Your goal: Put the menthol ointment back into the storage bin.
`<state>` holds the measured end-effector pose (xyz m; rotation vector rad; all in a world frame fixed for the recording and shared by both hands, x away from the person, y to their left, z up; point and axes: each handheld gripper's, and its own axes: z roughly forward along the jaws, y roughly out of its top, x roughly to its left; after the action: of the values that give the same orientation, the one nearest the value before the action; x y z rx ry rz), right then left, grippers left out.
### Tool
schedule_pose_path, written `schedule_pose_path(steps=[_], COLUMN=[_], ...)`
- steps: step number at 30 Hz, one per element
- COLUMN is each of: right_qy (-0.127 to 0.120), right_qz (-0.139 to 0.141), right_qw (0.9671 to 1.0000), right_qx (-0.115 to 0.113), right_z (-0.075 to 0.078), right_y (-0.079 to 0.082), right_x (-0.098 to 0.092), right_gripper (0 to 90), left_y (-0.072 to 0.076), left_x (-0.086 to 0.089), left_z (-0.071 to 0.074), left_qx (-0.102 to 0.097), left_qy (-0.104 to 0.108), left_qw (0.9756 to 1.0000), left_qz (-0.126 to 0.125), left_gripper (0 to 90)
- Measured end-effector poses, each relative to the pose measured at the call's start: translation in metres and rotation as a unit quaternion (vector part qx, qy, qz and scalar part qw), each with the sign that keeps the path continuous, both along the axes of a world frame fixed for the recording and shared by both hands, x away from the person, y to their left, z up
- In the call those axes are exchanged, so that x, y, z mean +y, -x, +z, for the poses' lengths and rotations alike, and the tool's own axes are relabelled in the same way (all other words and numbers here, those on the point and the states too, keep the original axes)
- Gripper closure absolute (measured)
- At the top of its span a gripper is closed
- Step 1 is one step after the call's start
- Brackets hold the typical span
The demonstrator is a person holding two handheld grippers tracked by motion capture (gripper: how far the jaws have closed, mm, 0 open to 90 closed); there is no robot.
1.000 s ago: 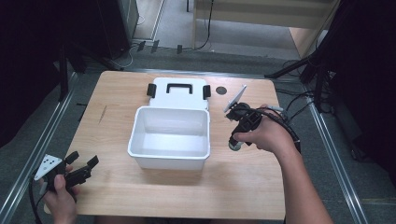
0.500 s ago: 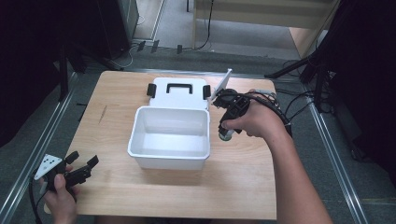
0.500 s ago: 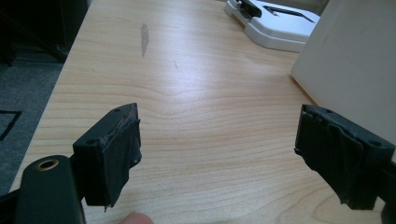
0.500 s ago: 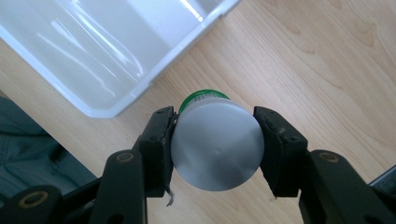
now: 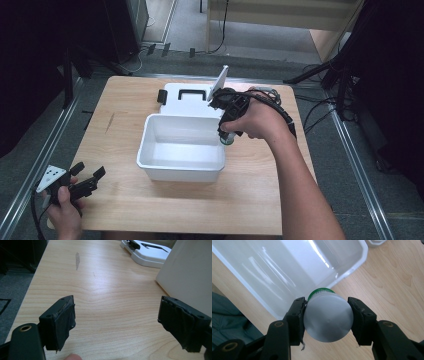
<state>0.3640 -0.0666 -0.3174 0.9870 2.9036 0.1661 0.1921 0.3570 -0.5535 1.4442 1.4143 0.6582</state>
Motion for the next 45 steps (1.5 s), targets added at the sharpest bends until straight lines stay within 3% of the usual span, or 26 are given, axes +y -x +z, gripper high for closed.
schedule_pose_path(steps=[3, 21, 24, 27, 30, 40, 45], right_qy=[-0.005, -0.008, -0.012, -0.01, -0.011, 0.0, 0.009], right_qz=[0.012, 0.062, 0.088, 0.093, 0.108, 0.119, 0.121], right_qw=[0.9999, 0.998, 0.9961, 0.9957, 0.9941, 0.9929, 0.9926], right_qx=[0.003, 0.006, -0.002, 0.0, -0.001, 0.0, -0.002], right_z=[-0.004, -0.036, -0.051, -0.057, -0.072, -0.108, -0.119], right_y=[0.0, -0.005, -0.005, -0.004, -0.004, -0.006, -0.004], right_x=[0.013, 0.043, 0.05, 0.053, 0.059, 0.068, 0.069], right_gripper=[51.7, 51.6, 51.6, 51.6, 51.6, 51.6, 51.5], left_y=[0.0, -0.001, -0.001, 0.0, 0.0, -0.001, -0.001], left_x=[0.0, 0.001, 0.001, 0.002, 0.002, 0.002, 0.002], left_z=[0.0, 0.0, 0.0, 0.0, 0.0, 0.0, 0.0], left_qx=[0.001, 0.002, 0.002, 0.002, 0.003, 0.001, 0.003], left_qy=[0.0, 0.004, 0.005, 0.006, 0.009, 0.013, 0.011], left_qw=[1.0, 1.0, 1.0, 1.0, 1.0, 0.9999, 0.9999], left_qz=[0.0, -0.001, -0.001, -0.002, -0.001, 0.0, 0.001], left_gripper=[14.9, 14.9, 14.9, 14.9, 14.9, 14.9, 14.9])
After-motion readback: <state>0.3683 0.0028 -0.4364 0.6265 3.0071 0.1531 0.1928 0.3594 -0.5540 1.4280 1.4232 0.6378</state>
